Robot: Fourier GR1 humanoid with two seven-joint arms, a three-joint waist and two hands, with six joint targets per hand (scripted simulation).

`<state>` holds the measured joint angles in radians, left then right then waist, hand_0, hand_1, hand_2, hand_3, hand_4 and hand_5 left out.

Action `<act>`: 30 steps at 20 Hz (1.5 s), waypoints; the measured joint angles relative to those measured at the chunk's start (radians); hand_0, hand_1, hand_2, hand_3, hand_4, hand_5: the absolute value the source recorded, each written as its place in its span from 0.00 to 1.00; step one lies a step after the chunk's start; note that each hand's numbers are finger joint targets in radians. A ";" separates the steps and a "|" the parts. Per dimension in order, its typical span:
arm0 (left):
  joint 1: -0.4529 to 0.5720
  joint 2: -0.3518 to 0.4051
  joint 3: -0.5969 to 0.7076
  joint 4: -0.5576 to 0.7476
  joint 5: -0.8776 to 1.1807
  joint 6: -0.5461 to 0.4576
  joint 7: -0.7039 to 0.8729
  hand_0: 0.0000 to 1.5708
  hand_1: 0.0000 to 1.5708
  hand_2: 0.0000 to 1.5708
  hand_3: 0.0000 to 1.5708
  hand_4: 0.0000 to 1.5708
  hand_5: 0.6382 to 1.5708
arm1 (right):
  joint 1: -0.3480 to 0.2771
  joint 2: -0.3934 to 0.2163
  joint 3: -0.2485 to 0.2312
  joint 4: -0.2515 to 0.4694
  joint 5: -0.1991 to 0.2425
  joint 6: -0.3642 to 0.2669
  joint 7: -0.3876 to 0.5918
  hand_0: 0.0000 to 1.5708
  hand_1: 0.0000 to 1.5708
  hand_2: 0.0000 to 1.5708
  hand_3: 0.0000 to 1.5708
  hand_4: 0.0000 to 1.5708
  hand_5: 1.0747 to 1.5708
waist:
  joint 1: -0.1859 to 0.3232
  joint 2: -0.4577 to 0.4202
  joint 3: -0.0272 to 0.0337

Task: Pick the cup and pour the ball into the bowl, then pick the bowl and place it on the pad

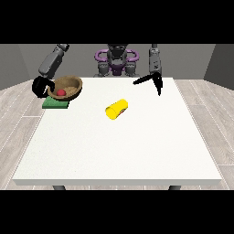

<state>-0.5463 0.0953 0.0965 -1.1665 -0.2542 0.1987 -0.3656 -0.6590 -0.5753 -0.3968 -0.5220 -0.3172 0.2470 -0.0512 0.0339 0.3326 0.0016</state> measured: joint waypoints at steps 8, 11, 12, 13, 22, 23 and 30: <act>-0.022 0.006 -0.036 -0.192 -0.031 0.023 0.062 0.00 0.00 0.00 0.00 0.00 0.99 | -0.008 -0.155 -0.048 0.095 0.013 0.091 -0.156 1.00 1.00 1.00 0.00 0.66 1.00 | 0.026 0.150 0.0013; 0.000 -0.006 -0.063 -0.249 -0.049 0.030 0.092 0.00 0.00 0.00 0.00 0.00 0.99 | -0.021 -0.185 -0.051 0.126 0.023 0.090 -0.176 1.00 1.00 1.00 0.22 0.65 1.00 | 0.030 0.160 0.0007; 0.001 -0.002 -0.063 -0.273 -0.049 0.029 0.100 0.00 0.00 0.00 0.00 0.00 0.99 | -0.021 -0.191 -0.052 0.133 0.027 0.098 -0.194 1.00 1.00 1.00 0.13 0.66 1.00 | 0.027 0.173 0.0007; 0.010 0.005 -0.061 -0.291 -0.048 0.025 0.102 0.00 0.00 0.00 0.00 0.00 0.99 | -0.017 -0.199 -0.051 0.139 0.031 0.106 -0.210 1.00 1.00 1.00 0.28 0.66 1.00 | 0.025 0.181 0.0007; 0.066 -0.010 -0.095 -0.397 -0.054 0.012 0.185 0.00 0.00 0.00 0.00 0.00 0.99 | -0.062 -0.246 -0.085 0.215 -0.004 0.156 -0.138 1.00 1.00 1.00 0.31 0.47 1.00 | 0.019 0.139 0.0002; 0.066 -0.002 -0.085 -0.394 -0.042 0.001 0.185 0.00 0.00 0.00 0.00 0.00 0.99 | -0.061 -0.249 -0.086 0.218 -0.006 0.163 -0.126 1.00 1.00 1.00 0.52 0.47 1.00 | 0.020 0.132 -0.0001; 0.086 0.003 -0.083 -0.399 -0.024 -0.024 0.186 0.00 0.00 0.00 0.00 0.00 0.99 | -0.037 -0.209 -0.044 0.213 0.034 0.129 -0.142 1.00 1.00 1.00 0.71 0.44 0.99 | 0.031 0.119 -0.0008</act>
<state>-0.4607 0.0984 0.0130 -1.5658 -0.2782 0.1744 -0.1796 -0.6958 -0.7839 -0.4404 -0.3093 -0.2836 0.3764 -0.1935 0.0653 0.4520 0.0008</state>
